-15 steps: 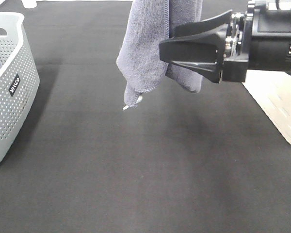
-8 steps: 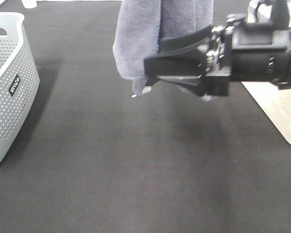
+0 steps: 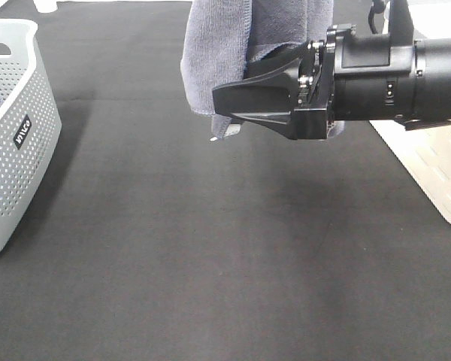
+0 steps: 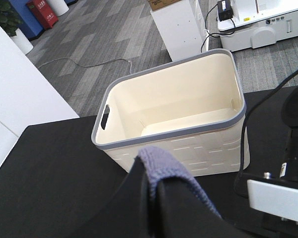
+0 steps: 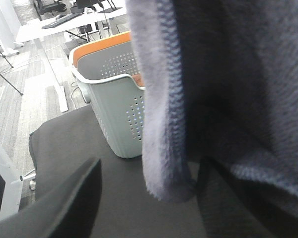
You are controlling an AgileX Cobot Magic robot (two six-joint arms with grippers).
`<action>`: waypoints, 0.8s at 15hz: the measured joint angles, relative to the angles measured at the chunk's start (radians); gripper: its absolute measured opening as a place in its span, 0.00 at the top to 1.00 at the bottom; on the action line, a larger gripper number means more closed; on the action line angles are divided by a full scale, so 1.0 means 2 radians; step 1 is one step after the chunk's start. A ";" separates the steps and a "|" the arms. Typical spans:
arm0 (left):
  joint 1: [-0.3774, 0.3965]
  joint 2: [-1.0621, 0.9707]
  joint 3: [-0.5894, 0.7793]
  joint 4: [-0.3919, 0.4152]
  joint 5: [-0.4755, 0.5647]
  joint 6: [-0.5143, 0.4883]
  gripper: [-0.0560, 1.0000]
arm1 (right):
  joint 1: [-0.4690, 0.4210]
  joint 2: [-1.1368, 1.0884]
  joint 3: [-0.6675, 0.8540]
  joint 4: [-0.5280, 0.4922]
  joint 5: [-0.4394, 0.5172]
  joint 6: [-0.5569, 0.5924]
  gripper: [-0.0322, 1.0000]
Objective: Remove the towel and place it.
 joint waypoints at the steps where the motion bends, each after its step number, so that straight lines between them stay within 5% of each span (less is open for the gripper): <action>1: 0.000 0.005 -0.001 -0.001 -0.002 0.000 0.95 | 0.000 0.000 -0.002 -0.001 0.007 0.000 0.45; 7: 0.000 0.021 -0.001 0.003 -0.008 0.002 0.95 | 0.000 0.000 -0.005 0.000 0.009 0.009 0.74; 12: 0.000 0.022 -0.001 0.034 -0.007 0.002 0.95 | 0.000 -0.013 -0.005 -0.069 0.007 0.138 0.93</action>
